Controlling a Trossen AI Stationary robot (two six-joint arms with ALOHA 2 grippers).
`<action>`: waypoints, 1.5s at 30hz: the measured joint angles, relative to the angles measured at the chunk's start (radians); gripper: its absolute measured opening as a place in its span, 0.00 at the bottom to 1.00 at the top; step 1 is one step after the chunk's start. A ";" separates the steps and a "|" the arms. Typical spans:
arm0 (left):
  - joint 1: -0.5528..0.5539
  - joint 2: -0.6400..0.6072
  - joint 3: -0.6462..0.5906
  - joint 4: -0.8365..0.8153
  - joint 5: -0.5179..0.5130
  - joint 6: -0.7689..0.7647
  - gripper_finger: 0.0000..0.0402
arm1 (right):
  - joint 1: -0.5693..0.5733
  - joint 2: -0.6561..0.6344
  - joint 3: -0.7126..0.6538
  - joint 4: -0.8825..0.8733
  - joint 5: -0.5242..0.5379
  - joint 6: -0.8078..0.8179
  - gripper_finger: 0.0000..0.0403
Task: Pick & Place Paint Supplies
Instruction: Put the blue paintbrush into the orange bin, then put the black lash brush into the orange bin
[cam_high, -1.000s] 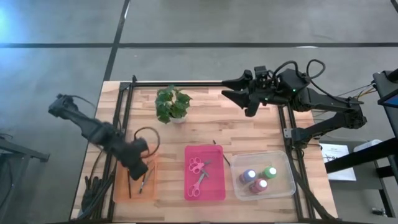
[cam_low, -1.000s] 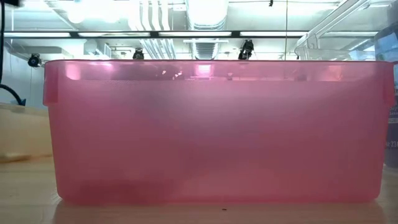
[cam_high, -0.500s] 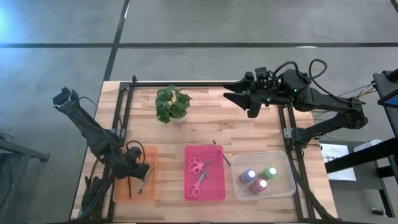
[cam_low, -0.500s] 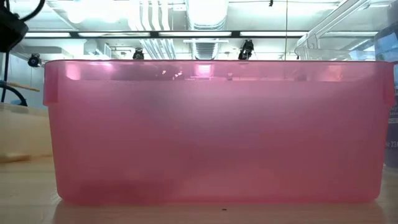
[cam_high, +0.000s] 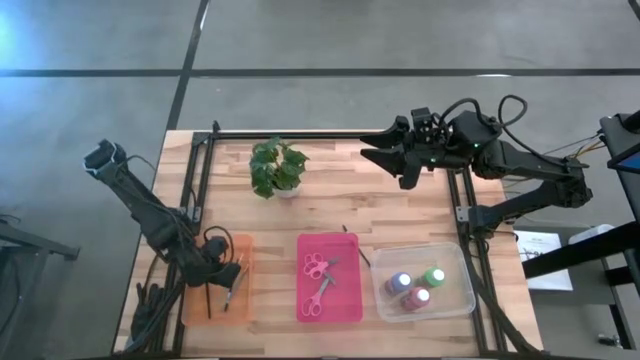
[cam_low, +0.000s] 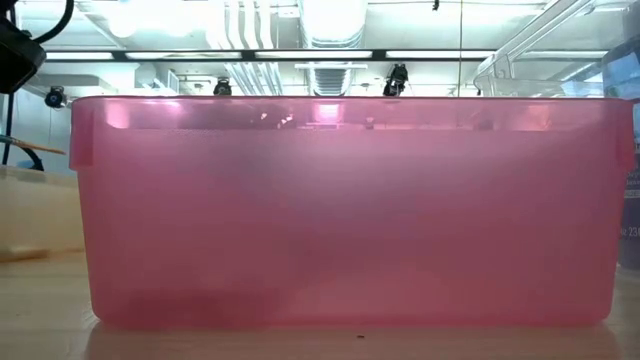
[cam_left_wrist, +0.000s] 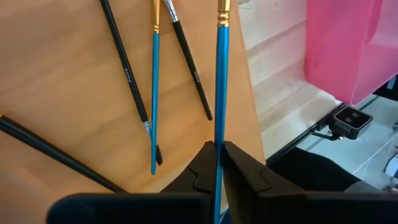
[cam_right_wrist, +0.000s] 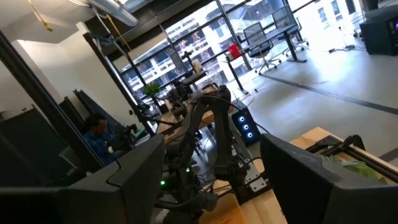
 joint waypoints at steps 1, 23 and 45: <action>0.000 0.000 0.000 0.001 0.000 0.000 0.07 | 0.000 0.000 0.000 0.000 0.000 0.000 0.65; 0.000 0.000 0.000 0.050 0.000 -0.003 0.27 | 0.000 0.000 0.000 -0.014 0.002 0.000 0.65; 0.000 -0.011 -0.011 0.014 -0.019 0.100 0.39 | -0.187 0.151 0.124 -0.653 -0.160 0.399 0.64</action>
